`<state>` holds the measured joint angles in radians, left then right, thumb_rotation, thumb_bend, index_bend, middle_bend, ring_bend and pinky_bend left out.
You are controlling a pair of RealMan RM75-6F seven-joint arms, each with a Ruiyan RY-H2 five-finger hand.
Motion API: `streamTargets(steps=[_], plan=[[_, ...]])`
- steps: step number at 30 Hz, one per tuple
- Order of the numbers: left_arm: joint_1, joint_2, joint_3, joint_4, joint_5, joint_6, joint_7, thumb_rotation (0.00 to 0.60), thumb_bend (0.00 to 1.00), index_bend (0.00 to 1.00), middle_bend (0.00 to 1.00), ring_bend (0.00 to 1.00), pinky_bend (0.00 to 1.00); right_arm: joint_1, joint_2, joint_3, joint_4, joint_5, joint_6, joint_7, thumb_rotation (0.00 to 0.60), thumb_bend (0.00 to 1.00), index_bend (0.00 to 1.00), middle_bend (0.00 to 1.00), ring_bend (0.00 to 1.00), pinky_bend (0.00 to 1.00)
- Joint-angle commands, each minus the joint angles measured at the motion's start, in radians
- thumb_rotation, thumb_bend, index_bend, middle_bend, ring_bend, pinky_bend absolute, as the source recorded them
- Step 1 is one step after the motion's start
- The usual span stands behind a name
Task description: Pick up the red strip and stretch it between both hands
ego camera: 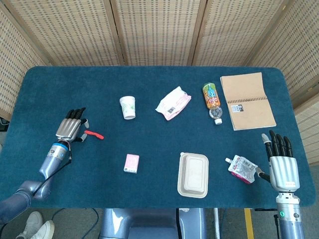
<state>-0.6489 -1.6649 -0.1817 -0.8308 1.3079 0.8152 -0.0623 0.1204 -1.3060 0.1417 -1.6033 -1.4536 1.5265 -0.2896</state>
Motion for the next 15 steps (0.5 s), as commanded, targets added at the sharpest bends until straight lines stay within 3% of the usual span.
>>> streamTargets(steps=[1,15], plan=[[-0.006,-0.007,0.003,0.006,-0.003,-0.003,-0.001,0.6,0.37,0.46,0.0,0.0,0.0,0.001,0.0,0.0,0.001,0.001,-0.001,0.001,0.6,0.0,0.0,0.0,0.0,0.0],[-0.015,-0.05,-0.001,0.051,-0.054,-0.035,0.021,0.6,0.4,0.49,0.0,0.0,0.0,0.0,0.003,0.0,0.004,0.009,-0.001,0.012,0.6,0.0,0.0,0.0,0.0,0.0]])
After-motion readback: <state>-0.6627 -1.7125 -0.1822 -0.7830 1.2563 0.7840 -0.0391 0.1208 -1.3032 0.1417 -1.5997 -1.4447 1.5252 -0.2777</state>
